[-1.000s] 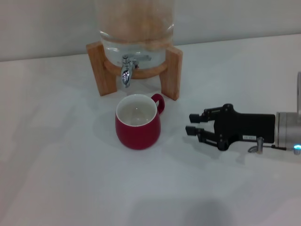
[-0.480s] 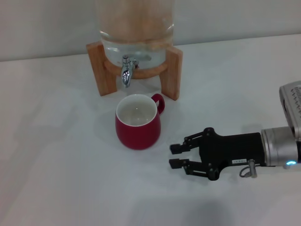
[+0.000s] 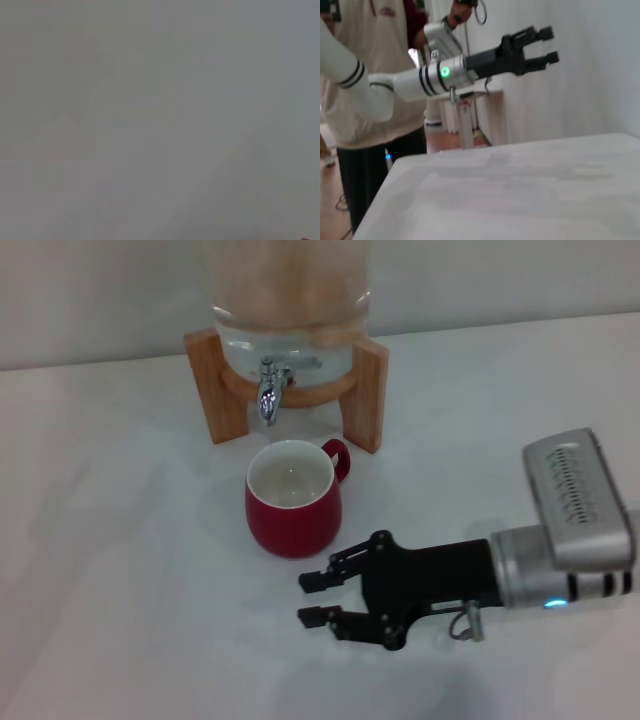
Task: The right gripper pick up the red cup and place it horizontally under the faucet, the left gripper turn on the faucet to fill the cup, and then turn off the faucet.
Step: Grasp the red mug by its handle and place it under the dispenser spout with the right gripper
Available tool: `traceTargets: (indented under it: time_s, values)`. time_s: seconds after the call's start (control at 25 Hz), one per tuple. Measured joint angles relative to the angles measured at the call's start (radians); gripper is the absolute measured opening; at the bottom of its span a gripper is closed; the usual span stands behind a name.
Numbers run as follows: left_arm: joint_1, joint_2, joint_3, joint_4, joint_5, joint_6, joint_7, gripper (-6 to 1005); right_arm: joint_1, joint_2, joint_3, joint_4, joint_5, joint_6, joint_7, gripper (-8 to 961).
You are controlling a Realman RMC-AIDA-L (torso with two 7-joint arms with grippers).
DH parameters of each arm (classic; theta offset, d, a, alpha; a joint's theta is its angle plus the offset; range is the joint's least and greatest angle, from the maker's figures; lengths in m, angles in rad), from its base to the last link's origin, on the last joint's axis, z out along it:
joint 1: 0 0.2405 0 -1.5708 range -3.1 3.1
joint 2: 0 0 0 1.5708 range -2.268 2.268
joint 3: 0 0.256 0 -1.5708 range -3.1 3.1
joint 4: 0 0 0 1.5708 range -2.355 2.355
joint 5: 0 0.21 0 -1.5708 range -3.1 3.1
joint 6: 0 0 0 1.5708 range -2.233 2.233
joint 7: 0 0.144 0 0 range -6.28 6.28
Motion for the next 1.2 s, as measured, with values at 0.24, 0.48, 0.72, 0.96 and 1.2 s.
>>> traceTargets:
  time_s: [0.24, 0.48, 0.72, 0.96, 1.2]
  values:
    - [0.004, 0.000, 0.000, 0.000, 0.000, -0.003, 0.001, 845, -0.049, 0.000, -0.184, -0.120, 0.103, -0.163, 0.009, 302]
    - [0.005, 0.000, 0.000, 0.000, 0.001, -0.004, 0.002, 845, -0.054, 0.000, -0.287, -0.144, 0.223, -0.254, 0.000, 302]
    - [0.008, 0.000, 0.000, 0.003, 0.001, -0.007, -0.001, 845, -0.075, 0.000, -0.404, -0.191, 0.366, -0.333, -0.051, 302]
    - [0.008, 0.000, 0.000, 0.004, 0.000, -0.009, -0.002, 845, -0.079, 0.000, -0.499, -0.194, 0.538, -0.379, -0.111, 302]
    - [0.007, 0.000, 0.000, 0.004, -0.001, -0.011, -0.002, 845, -0.082, 0.000, -0.563, -0.202, 0.630, -0.432, -0.174, 302]
